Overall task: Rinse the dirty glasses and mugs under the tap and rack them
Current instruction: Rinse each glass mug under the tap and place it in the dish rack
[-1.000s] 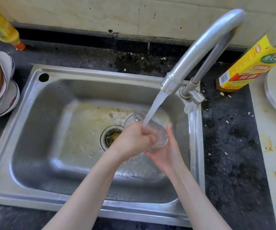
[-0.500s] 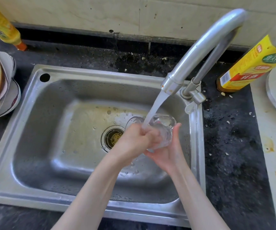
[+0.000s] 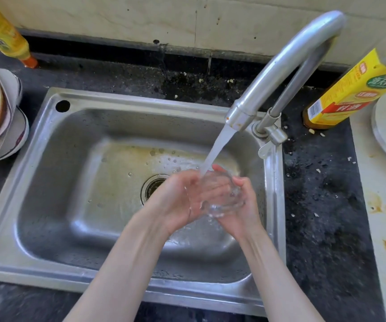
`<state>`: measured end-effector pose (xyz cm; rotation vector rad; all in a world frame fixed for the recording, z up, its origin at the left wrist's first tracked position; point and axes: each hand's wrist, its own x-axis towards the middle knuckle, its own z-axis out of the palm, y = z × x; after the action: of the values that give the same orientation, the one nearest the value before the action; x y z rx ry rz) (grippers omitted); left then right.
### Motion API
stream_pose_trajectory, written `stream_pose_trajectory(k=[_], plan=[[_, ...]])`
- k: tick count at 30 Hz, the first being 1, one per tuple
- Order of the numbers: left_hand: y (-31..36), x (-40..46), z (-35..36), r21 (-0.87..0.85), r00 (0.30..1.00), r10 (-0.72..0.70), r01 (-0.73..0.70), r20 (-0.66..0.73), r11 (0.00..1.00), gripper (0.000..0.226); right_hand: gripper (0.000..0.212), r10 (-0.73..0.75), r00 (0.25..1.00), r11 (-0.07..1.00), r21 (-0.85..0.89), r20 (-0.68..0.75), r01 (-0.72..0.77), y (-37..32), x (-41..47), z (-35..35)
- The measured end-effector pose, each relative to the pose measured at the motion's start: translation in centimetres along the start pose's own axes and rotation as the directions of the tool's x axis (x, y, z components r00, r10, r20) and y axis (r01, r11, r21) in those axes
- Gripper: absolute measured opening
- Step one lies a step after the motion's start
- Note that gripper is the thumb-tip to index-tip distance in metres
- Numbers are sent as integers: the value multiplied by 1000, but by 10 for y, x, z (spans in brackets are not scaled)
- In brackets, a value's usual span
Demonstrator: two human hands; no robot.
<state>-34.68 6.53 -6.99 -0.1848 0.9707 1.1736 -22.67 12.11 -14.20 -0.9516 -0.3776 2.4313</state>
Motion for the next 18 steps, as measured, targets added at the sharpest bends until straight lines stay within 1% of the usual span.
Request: stream_pose_trajectory(k=[1, 2, 3, 4, 5, 6, 7, 8, 9, 10, 11, 12, 13, 14, 15, 16, 17, 18], plan=[[-1, -1, -2, 188, 997, 58, -46, -57, 981, 23, 37, 37, 999, 999, -39, -13, -37, -3, 1, -2], [-1, -1, -4, 402, 985, 134, -80, -108, 912, 17, 38, 83, 996, 992, -93, -44, -87, -5, 3, -4], [-2, -2, -6, 581, 967, 211, -92, -141, 809, 13, 42, 139, 988, 977, -151, -74, -148, -7, 4, -5], [-3, -1, -9, 696, 949, 278, -101, -146, 711, 12, 49, 192, 975, 955, -208, -112, -212, -5, 6, -5], [-5, 1, -10, 760, 939, 315, -104, -137, 641, 14, 57, 226, 960, 932, -251, -163, -262, -1, 8, -5], [-7, 3, -11, 801, 937, 328, -103, -122, 590, 14, 60, 226, 950, 915, -288, -215, -283, 4, 11, -5], [-9, 4, -11, 815, 942, 319, -103, -104, 570, 13, 58, 191, 947, 910, -314, -260, -270, 10, 13, -6], [-11, 5, -11, 799, 952, 295, -112, -85, 591, 12, 52, 130, 949, 919, -323, -288, -224, 15, 14, -6], [-10, 4, -9, 737, 966, 250, -124, -63, 664, 13, 42, 54, 952, 936, -318, -301, -154, 19, 16, -8], [-7, 5, -8, 630, 982, 185, -115, -46, 768, 16, 34, -9, 956, 955, -286, -292, -79, 22, 16, -10], [-2, 4, -6, 489, 995, 96, -70, -30, 869, 23, 29, -60, 961, 973, -229, -269, -3, 24, 14, -11], [3, 4, -4, 339, 1000, 10, -7, -8, 941, 30, 26, -91, 967, 988, -143, -237, 58, 24, 10, -11], [7, 5, -2, 212, 999, -45, 42, 7, 976, 34, 24, -108, 973, 994, -43, -204, 101, 24, 7, -11], [8, 6, 0, 150, 998, -56, 55, -1, 987, 38, 24, -112, 977, 992, 43, -179, 121, 25, 6, -11], [7, 7, 3, 166, 999, -34, 38, -26, 985, 39, 26, -103, 980, 987, 104, -170, 121, 25, 6, -11], [4, 8, 5, 269, 998, 18, 0, -65, 963, 38, 29, -75, 982, 985, 143, -173, 100, 24, 6, -12], [2, 7, 7, 402, 992, 79, -32, -100, 915, 36, 32, -40, 982, 985, 159, -183, 70, 23, 7, -13], [0, 4, 9, 541, 985, 139, -64, -100, 839, 34, 36, 1, 982, 986, 162, -186, 30, 21, 8, -14]])
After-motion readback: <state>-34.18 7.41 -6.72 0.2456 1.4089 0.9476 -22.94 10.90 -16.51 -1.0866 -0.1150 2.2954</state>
